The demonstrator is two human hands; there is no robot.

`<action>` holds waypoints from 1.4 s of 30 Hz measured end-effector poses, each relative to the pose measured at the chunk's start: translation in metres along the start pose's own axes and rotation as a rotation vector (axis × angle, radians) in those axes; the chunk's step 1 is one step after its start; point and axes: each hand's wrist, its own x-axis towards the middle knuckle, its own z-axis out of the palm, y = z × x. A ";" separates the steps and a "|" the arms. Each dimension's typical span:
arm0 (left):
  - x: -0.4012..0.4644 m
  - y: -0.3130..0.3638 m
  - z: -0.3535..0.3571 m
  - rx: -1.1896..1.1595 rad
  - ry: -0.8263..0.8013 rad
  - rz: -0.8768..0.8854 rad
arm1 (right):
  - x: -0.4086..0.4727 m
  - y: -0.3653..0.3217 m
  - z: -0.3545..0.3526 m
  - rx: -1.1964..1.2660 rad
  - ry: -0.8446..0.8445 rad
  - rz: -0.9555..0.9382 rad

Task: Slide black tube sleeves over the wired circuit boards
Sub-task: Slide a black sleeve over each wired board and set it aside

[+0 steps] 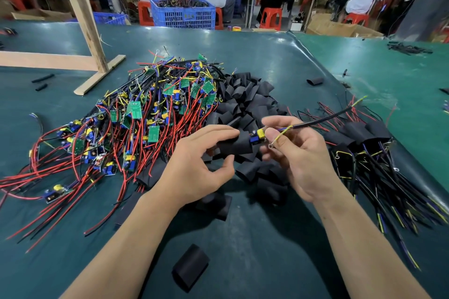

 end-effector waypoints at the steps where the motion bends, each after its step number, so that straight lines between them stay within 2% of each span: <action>1: 0.000 0.000 0.000 -0.004 0.008 0.008 | 0.000 -0.001 0.001 0.032 0.016 0.011; 11: 0.003 0.002 0.002 0.002 0.191 0.100 | -0.001 -0.003 0.008 0.294 0.044 0.131; 18: 0.002 0.003 0.000 -0.084 0.150 0.047 | -0.001 -0.008 0.006 0.334 -0.002 0.149; 24: 0.001 0.003 0.001 -0.142 0.119 0.026 | 0.000 -0.009 0.005 0.416 0.031 0.276; 27: 0.001 0.004 0.000 -0.168 0.103 0.014 | 0.000 -0.009 0.006 0.414 0.040 0.278; 36: 0.002 0.004 0.003 -0.476 0.147 -0.148 | 0.000 -0.007 0.007 0.432 0.016 0.265; 42: 0.001 0.004 0.004 -0.506 0.098 -0.180 | 0.000 -0.011 0.004 0.443 0.037 0.316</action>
